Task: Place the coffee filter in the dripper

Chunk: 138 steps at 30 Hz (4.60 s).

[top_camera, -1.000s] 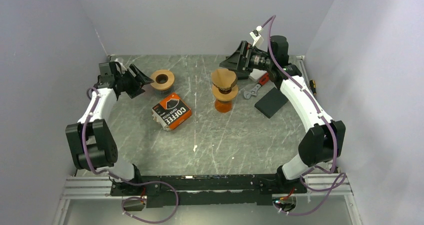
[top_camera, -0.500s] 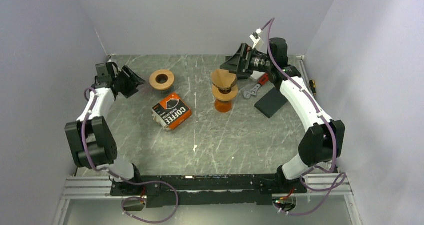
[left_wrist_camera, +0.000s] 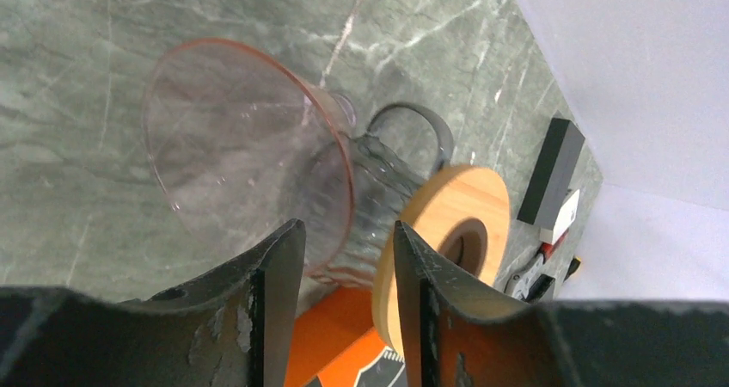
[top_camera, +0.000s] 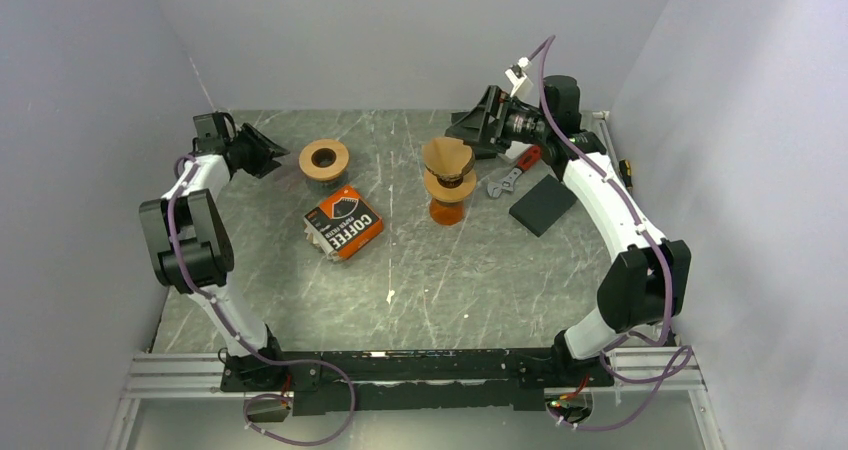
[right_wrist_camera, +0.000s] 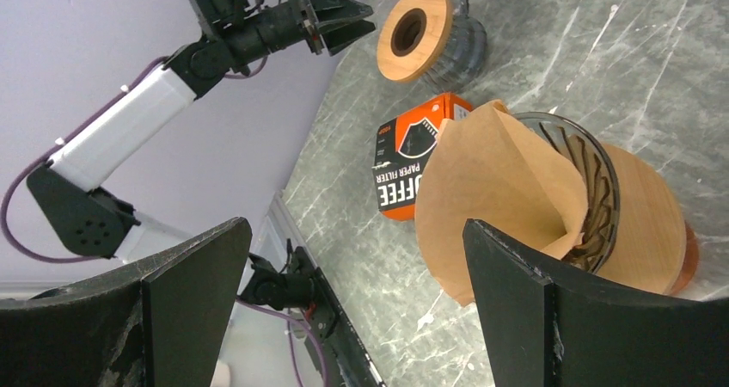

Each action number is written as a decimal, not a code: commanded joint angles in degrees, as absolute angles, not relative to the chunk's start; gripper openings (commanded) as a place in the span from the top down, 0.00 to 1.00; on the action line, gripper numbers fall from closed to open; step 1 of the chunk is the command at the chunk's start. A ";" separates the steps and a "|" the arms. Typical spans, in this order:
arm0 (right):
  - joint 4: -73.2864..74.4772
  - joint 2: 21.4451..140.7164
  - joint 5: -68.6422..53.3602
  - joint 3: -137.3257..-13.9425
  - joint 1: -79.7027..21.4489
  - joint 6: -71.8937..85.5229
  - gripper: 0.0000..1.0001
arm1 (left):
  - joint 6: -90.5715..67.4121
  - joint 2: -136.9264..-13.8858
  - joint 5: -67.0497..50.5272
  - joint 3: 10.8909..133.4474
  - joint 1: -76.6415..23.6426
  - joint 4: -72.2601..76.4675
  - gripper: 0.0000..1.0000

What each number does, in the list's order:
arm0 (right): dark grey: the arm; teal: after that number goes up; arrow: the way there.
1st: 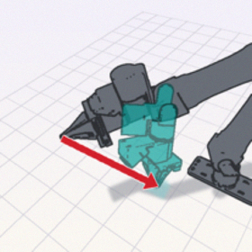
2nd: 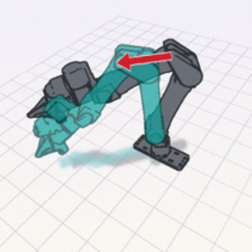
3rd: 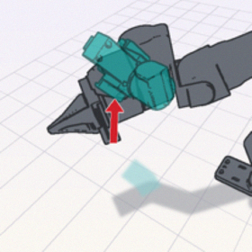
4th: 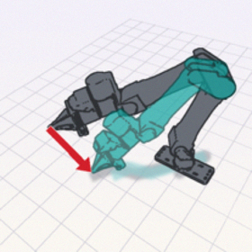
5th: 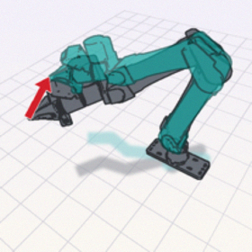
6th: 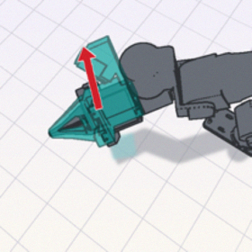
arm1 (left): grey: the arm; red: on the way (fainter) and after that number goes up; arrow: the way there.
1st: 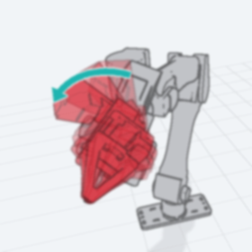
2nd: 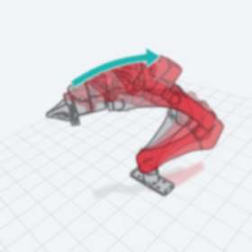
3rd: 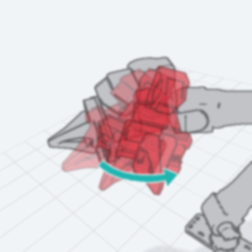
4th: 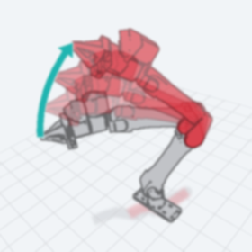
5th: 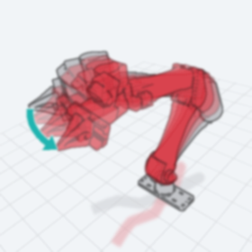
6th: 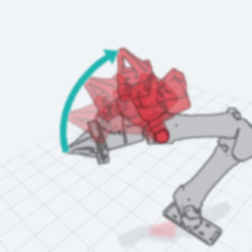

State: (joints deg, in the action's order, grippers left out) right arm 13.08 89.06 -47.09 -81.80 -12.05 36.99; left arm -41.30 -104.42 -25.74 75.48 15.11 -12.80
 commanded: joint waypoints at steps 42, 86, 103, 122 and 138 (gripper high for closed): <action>12.53 89.92 -48.20 -85.58 -10.15 35.89 0.00 | -17.46 -89.84 -19.39 89.44 16.18 -29.34 1.00; 36.71 108.76 -37.89 -119.90 -26.80 25.36 0.11 | 59.42 -75.69 -8.27 83.65 -36.16 -42.38 1.00; 51.29 112.77 -27.20 -125.90 -34.48 14.28 0.34 | 60.34 -77.30 -6.80 85.70 -38.83 -48.18 1.00; 50.37 111.02 -24.85 -123.40 -34.98 11.43 0.93 | 59.88 -75.61 -7.57 83.33 -38.84 -45.95 1.00; 49.16 110.14 -21.42 -123.97 -34.72 11.49 1.00 | 25.46 -70.61 -5.20 80.34 -38.76 -23.85 0.01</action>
